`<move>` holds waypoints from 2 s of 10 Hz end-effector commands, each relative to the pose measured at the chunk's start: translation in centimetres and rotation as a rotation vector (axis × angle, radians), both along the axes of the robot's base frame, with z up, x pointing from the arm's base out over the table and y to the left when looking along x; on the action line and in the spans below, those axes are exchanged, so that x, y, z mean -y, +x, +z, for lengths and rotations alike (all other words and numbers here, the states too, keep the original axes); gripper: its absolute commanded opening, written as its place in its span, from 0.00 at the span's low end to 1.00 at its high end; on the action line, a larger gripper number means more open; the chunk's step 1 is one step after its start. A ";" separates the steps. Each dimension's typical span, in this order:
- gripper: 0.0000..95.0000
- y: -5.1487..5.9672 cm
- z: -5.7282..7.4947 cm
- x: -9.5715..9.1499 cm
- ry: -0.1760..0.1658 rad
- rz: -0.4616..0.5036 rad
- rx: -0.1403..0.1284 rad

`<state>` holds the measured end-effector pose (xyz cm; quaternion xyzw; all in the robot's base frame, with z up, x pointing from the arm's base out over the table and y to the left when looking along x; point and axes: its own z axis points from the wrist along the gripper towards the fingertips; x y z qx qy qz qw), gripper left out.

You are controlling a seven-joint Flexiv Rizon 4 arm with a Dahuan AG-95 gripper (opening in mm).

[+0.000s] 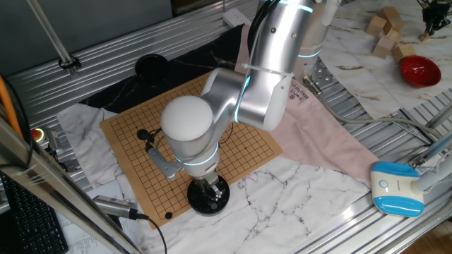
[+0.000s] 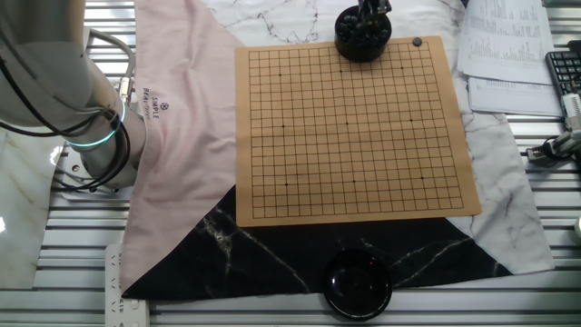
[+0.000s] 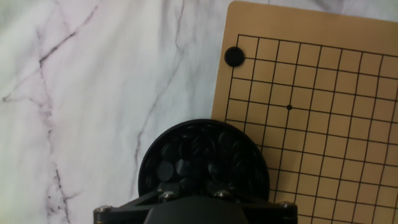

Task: Play the first move as black on the 3-4 point in the upper right corner of the Go board

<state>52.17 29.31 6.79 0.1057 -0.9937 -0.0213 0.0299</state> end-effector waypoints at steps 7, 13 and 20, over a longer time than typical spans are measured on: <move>0.20 0.2 -1.0 0.1 -0.013 -0.019 0.014; 0.20 1.1 -1.3 0.0 -0.003 -0.024 0.030; 0.20 2.1 -0.9 -1.6 0.002 -0.046 0.030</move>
